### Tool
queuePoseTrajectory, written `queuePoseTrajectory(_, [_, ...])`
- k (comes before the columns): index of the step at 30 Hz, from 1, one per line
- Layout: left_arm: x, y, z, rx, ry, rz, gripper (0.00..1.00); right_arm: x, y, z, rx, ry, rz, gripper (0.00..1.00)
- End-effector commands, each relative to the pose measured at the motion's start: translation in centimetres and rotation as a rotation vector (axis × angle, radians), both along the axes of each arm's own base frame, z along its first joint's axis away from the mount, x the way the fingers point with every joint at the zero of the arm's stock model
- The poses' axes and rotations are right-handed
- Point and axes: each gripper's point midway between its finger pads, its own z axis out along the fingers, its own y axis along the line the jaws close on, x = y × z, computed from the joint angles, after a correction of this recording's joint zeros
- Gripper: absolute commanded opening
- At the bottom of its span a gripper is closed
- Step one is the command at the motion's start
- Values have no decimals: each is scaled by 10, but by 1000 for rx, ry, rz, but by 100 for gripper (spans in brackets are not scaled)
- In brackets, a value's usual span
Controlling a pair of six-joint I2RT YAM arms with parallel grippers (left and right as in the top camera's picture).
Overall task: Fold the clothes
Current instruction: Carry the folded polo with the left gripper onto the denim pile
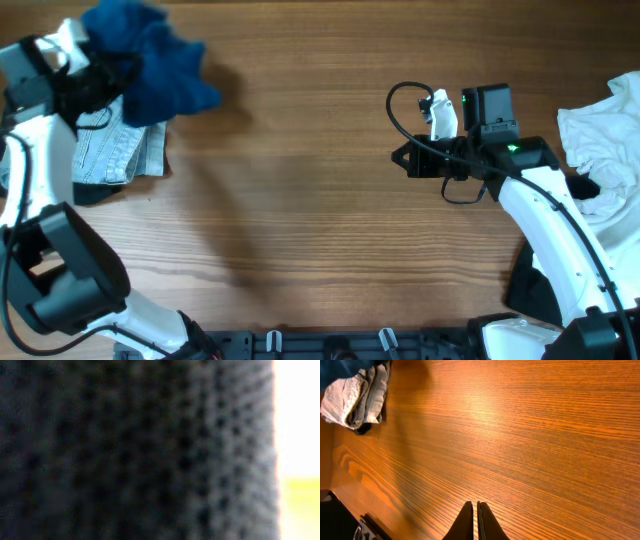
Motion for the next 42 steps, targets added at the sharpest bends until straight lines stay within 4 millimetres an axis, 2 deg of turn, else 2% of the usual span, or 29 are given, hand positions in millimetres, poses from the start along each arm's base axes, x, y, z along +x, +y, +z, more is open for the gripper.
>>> queuePoseTrajectory(1, [-18, 57, -10, 28, 48, 137, 4, 0, -1, 1, 3, 11, -14, 4])
queuePoseTrajectory(6, [-63, 130, -37, 105, 201, 350, 4, -1, -1, 0, 2, 14, -13, 4])
queuePoseTrajectory(7, [-69, 137, -40, 108, 218, 374, 13, -1, -1, 0, 2, 13, -12, 4])
queuePoseTrajectory(8, [-78, 148, -44, 109, 243, 408, 46, -1, -1, 0, 1, 13, -12, 4])
queuePoseTrajectory(9, [-85, 154, -46, 107, 260, 430, 100, -1, -1, 0, 1, 13, -12, 4])
queuePoseTrajectory(11, [-100, 165, -51, 86, 297, 466, 100, -1, -1, 0, 1, 17, -12, 4])
queuePoseTrajectory(15, [-140, 184, -57, -11, 385, 574, 100, -3, -1, -1, -1, 25, -11, 4])
queuePoseTrajectory(18, [-168, 193, -54, -77, 431, 656, 100, -3, -1, -1, -1, 24, -11, 4])
queuePoseTrajectory(22, [-196, 201, -34, -131, 428, 753, 100, -3, -1, -1, -1, 23, -11, 4])
queuePoseTrajectory(25, [-196, 196, 4, -111, 326, 747, 100, -2, -1, -1, -2, 18, -8, 4])
queuePoseTrajectory(26, [-191, 191, 20, -92, 278, 729, 100, -2, -1, -1, -3, 14, -6, 4])
queuePoseTrajectory(28, [-181, 181, 36, -34, 226, 683, 100, 0, -1, 0, -2, 7, -6, 4])
queuePoseTrajectory(29, [-166, 173, 45, 48, 183, 614, 98, 1, -1, 1, -1, 3, -6, 4])
queuePoseTrajectory(30, [-157, 168, 46, 103, 170, 574, 84, 1, -1, 1, 0, 0, -6, 4])
queuePoseTrajectory(32, [-144, 164, 33, 181, 218, 564, 41, 2, -1, 1, 0, -3, -6, 4])
queuePoseTrajectory(33, [-140, 163, 23, 209, 256, 572, 14, 2, -1, 1, -1, -5, -7, 5])
queuePoseTrajectory(34, [-136, 162, 11, 227, 297, 579, 4, 3, -2, 1, -4, -4, -13, 5])
queuePoseTrajectory(39, [-117, 167, -67, 194, 480, 617, 4, 3, -3, 1, -8, -1, -23, 5])
queuePoseTrajectory(42, [-115, 167, -116, 136, 576, 615, 4, 3, -3, 0, 1, 14, -43, 5])
